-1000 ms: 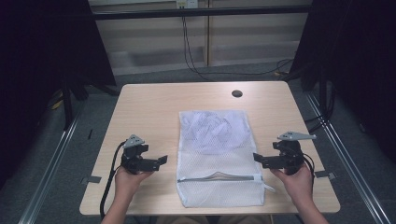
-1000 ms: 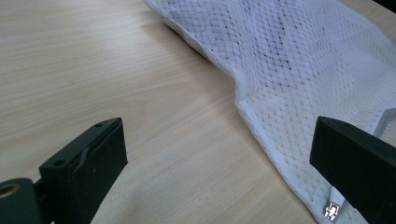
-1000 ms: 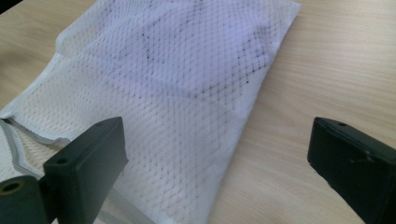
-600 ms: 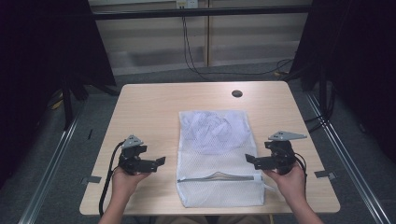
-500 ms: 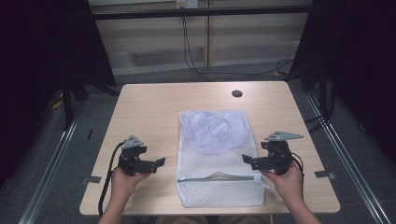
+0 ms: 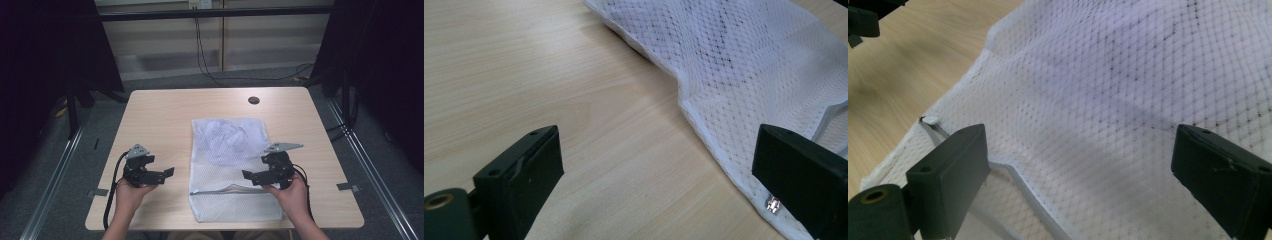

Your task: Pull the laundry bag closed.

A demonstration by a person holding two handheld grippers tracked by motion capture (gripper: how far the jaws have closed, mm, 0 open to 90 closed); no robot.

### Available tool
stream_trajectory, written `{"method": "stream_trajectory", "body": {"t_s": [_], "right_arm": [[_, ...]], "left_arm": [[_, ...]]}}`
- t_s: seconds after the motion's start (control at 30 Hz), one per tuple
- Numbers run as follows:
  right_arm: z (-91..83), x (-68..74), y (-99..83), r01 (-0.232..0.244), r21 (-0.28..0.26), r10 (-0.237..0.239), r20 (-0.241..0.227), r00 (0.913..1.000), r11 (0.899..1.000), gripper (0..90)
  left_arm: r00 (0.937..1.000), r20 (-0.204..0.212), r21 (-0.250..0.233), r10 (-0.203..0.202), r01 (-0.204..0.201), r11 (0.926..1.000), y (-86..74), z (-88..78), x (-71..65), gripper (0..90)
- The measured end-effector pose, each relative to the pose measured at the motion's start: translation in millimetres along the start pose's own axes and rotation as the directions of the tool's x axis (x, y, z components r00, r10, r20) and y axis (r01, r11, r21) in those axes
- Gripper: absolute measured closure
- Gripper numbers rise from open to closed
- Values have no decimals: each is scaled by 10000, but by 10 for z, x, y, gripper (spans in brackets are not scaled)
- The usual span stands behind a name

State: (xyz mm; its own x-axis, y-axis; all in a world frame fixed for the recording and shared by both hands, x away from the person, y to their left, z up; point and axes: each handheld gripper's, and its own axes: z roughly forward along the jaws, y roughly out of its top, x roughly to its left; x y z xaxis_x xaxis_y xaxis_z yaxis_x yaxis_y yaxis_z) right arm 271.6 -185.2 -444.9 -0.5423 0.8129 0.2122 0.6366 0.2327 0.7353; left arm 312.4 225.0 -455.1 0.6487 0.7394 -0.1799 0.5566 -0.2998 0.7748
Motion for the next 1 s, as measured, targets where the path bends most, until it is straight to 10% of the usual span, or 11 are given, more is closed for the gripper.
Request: {"method": "stream_trajectory", "body": {"t_s": [1.0], "right_arm": [[334, 393, 232, 90, 414, -53, -875, 9961, 9991, 101]], "left_arm": [[9997, 54, 230, 221, -222, 9995, -7, -20, -22, 64]]}}
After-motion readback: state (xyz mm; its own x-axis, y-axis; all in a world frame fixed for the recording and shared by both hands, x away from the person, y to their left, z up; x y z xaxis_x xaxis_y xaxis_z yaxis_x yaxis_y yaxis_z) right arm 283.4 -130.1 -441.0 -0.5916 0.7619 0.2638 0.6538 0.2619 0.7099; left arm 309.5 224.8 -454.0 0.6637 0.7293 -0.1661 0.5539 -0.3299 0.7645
